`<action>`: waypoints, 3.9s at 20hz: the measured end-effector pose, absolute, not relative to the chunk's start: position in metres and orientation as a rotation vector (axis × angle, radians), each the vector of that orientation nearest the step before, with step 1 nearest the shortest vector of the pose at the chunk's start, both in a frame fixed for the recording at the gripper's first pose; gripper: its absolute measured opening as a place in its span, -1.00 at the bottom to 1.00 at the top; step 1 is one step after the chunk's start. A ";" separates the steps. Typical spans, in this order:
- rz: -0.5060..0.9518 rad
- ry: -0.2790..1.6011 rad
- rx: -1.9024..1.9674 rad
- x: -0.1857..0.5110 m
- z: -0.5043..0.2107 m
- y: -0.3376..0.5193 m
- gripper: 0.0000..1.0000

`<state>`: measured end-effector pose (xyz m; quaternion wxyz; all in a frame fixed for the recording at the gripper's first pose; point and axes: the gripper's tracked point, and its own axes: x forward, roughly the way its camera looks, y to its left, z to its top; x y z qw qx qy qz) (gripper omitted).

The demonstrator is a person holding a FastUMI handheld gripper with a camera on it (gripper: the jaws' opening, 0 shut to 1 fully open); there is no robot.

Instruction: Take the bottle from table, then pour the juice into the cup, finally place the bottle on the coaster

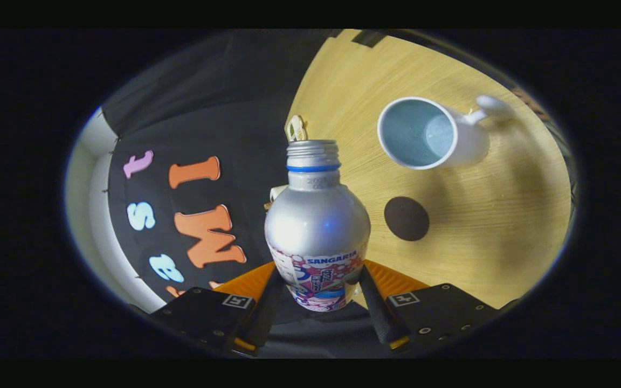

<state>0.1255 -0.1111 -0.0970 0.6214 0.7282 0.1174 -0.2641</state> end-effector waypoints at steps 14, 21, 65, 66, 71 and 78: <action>-0.578 0.460 0.778 0.119 -0.120 -0.115 0.52; -0.542 0.514 0.319 0.143 -0.119 -0.127 0.53; -0.419 0.532 0.118 0.110 -0.133 -0.112 0.95; -0.412 0.508 0.108 0.104 -0.120 -0.105 0.95; -0.303 0.416 0.053 0.076 -0.064 -0.050 0.95; -0.128 0.284 0.035 0.035 -0.017 0.037 0.95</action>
